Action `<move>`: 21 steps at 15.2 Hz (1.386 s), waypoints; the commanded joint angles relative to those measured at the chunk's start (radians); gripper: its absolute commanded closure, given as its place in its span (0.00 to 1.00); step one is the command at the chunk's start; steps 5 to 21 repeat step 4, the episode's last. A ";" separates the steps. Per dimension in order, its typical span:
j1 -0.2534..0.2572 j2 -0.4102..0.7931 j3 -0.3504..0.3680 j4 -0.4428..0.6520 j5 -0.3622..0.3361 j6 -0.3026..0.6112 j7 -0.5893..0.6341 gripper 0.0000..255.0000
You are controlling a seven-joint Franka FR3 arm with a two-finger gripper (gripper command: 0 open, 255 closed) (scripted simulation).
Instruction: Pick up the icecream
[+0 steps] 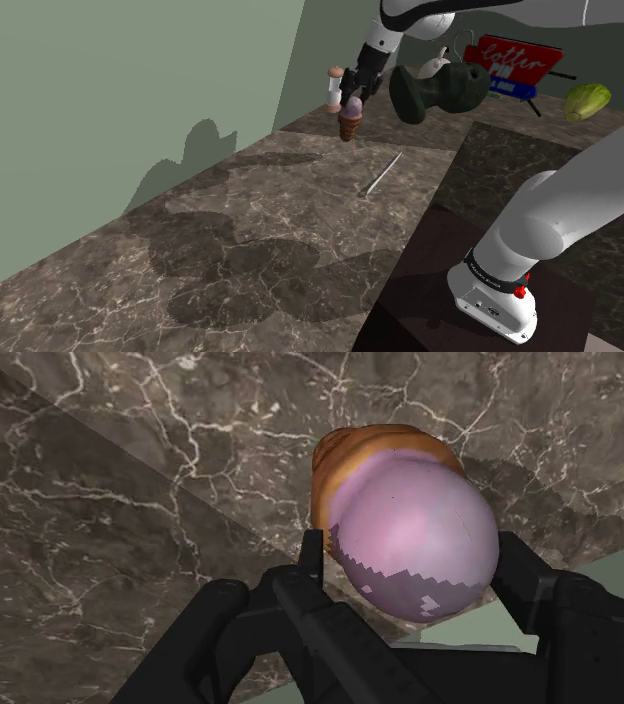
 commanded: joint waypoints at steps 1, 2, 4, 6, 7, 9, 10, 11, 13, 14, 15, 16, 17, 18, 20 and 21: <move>0.000 0.000 0.000 0.028 -0.003 -0.027 0.008 1.00; 0.000 -0.001 0.000 0.041 -0.004 -0.040 0.011 1.00; 0.000 -0.001 0.000 0.043 -0.005 -0.042 0.011 1.00; 0.000 -0.001 0.000 0.043 -0.005 -0.042 0.011 1.00; 0.000 -0.001 0.000 0.043 -0.005 -0.042 0.011 1.00; 0.000 -0.001 0.000 0.043 -0.005 -0.042 0.011 1.00; 0.000 -0.001 0.000 0.043 -0.005 -0.042 0.011 1.00; 0.000 -0.001 0.000 0.043 -0.005 -0.042 0.011 1.00; 0.000 -0.001 0.000 0.043 -0.005 -0.042 0.011 1.00; 0.000 -0.001 0.000 0.043 -0.005 -0.042 0.011 1.00; 0.000 -0.001 0.000 0.043 -0.005 -0.042 0.011 1.00; 0.000 -0.001 0.000 0.043 -0.005 -0.042 0.011 1.00; 0.000 -0.001 0.000 0.043 -0.005 -0.042 0.011 1.00; 0.000 -0.001 0.000 0.043 -0.005 -0.042 0.011 1.00; 0.000 -0.001 0.000 0.043 -0.005 -0.042 0.011 1.00; 0.000 -0.001 0.000 0.043 -0.005 -0.042 0.011 1.00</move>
